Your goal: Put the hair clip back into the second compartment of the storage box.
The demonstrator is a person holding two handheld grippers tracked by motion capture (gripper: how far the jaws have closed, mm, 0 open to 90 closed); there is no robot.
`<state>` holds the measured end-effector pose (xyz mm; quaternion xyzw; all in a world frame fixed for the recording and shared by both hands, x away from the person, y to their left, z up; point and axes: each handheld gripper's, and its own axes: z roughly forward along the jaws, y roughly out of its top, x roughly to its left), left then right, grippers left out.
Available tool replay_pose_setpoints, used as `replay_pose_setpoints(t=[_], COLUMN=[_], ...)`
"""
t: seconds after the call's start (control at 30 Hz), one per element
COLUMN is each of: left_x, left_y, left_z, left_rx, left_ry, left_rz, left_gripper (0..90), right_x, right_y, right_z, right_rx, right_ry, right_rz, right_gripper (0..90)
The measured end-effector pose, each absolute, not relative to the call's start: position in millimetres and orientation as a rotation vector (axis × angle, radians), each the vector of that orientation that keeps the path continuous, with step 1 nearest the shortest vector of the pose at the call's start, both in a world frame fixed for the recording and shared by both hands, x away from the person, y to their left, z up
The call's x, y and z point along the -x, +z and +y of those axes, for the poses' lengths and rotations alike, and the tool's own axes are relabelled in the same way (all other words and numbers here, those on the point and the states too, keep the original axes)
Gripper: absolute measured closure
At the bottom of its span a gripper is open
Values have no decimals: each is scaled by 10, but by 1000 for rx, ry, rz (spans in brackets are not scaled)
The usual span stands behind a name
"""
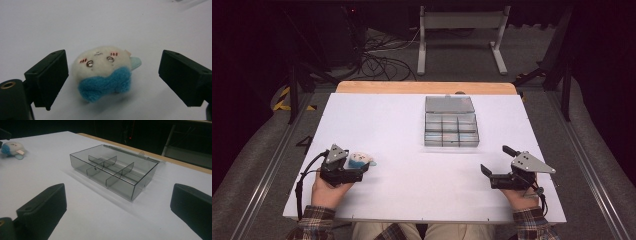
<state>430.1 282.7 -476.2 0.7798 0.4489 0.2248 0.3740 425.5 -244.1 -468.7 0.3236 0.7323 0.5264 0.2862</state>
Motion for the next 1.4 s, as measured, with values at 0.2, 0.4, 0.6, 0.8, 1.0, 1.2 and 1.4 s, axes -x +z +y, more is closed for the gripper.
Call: replay_pose_setpoints(t=[0.2, 0.4, 0.6, 0.8, 1.0, 1.2, 1.4], left_x=[-4344, -4395, -4438, -4449, -4449, -4414, -4360], left_y=[-4800, -4835, -4869, -4877, -4866, -4826, -4779], left_z=[2820, 2779, 2767, 2749, 2736, 2663, 2555], left_rx=[-2022, -2046, -2071, -2090, -2092, -2074, -2040], left_ry=[579, 595, 575, 580, 564, 560, 554], left_rz=[1214, 1250, 1267, 1264, 1253, 1202, 1164], left_gripper=[119, 175, 251, 313, 335, 339, 339], right_x=[-4263, -4264, -4263, -4264, -4265, -4266, -4264], right_y=[-4698, -4706, -4707, -4708, -4709, -4707, -4705], right_z=[-2447, -2441, -2441, -2442, -2440, -2443, -2460], right_rx=[-874, -880, -886, -887, -890, -889, -891], right_ry=[1409, 1405, 1405, 1409, 1407, 1408, 1411], right_rz=[1962, 1970, 1974, 1977, 1977, 1981, 1976], right_gripper=[12, 12, 12, 14, 16, 20, 20])
